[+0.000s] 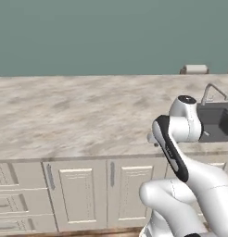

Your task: Locate and retrieve the bar soap and dish brush from the cabinet. Place them next to the sink.

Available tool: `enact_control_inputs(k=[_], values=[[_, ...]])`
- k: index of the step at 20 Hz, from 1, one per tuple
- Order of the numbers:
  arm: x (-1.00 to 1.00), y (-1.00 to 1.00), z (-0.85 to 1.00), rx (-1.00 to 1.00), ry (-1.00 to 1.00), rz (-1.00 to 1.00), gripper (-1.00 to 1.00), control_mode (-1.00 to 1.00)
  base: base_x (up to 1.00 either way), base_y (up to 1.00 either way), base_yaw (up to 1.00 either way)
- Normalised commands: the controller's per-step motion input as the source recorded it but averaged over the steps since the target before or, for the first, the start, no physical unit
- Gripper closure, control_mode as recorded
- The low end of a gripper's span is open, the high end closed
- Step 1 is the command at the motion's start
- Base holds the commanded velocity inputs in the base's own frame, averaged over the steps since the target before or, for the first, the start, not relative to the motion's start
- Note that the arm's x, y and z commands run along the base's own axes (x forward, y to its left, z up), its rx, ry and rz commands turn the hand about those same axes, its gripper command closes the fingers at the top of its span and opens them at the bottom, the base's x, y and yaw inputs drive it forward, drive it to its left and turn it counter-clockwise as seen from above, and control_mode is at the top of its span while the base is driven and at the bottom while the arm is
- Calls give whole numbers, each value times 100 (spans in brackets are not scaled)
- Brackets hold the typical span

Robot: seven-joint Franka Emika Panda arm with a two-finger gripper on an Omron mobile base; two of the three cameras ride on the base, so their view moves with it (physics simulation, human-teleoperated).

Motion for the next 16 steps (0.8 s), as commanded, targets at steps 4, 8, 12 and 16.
enact_control_inputs(k=[4, 8, 12, 16], values=[[0, 0, 0, 0, 0, 0, -100, 100, 0, 30, 42], [0, 0, 0, 0, 0, 0, -100, 100, -2, 36, 42], [0, 0, 0, 0, 0, 0, -100, 100, 4, 20, 46], [0, 0, 0, 0, 0, 0, -100, 100, 3, 7, 50]])
